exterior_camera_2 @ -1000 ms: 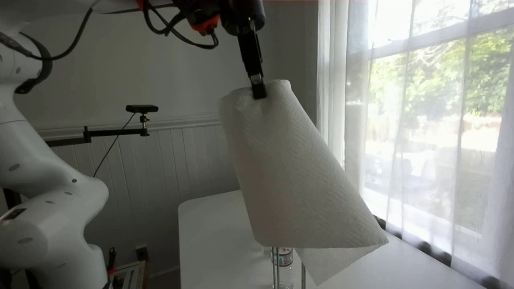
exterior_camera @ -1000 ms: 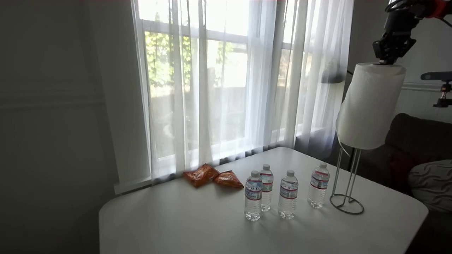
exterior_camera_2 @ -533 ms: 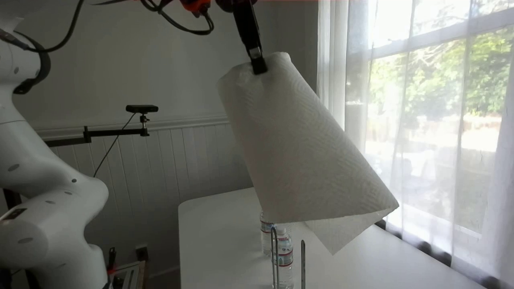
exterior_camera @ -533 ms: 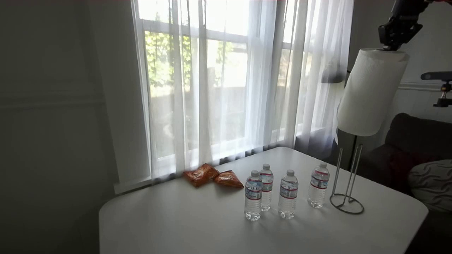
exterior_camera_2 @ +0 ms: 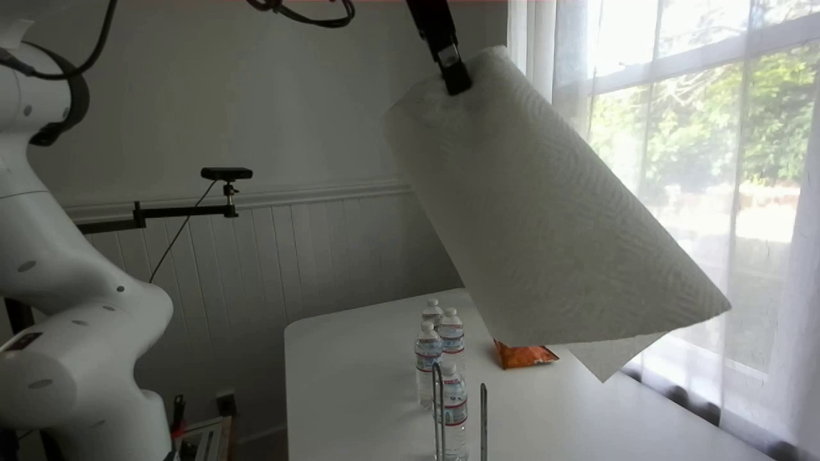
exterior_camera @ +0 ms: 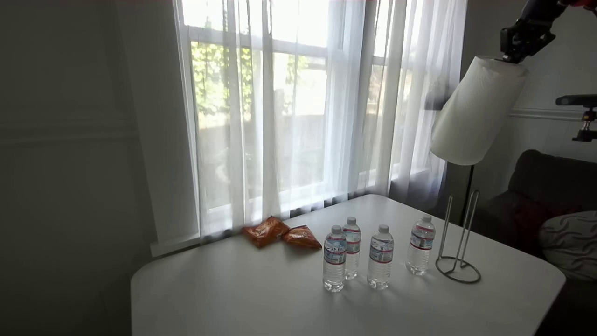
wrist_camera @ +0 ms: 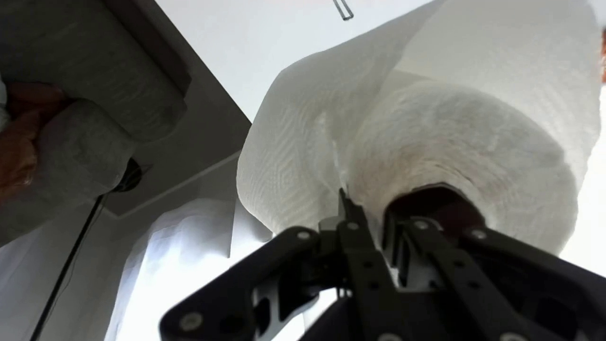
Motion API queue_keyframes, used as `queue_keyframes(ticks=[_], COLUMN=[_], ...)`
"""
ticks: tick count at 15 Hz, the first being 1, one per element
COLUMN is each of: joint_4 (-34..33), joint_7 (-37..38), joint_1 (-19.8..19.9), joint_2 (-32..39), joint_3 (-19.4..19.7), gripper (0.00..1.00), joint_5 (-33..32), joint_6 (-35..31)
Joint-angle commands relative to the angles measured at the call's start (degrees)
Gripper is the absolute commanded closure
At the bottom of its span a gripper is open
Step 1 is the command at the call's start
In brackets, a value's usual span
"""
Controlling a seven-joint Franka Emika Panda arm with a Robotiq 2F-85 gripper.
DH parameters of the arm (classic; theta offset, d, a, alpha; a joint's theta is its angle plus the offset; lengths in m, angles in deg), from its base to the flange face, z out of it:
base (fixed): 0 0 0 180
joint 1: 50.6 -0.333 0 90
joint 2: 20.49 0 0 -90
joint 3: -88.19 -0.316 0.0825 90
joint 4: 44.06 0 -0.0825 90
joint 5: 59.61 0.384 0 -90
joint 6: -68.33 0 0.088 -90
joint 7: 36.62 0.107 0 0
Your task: Remove the paper towel roll from the handle
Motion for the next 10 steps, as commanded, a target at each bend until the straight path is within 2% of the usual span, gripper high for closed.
queue_keyframes(ticks=[1,3,7,9,10], joint_4=[-0.6,0.1,2.3,3.9,5.2], joint_7=[-3.7,-5.5,-7.2,-6.9,-5.7], joint_1=[0.6,1.4,3.3,4.2,4.8], joint_2=[5.1,7.8,12.5,14.6,15.3], joint_3=[5.6,7.9,9.6,9.1,8.4], gripper=[0.97,0.97,0.97,0.97,0.97], joint_5=[7.4,11.1,14.9,13.5,10.2], joint_6=[-4.3,-6.5,-9.7,-10.0,-10.6])
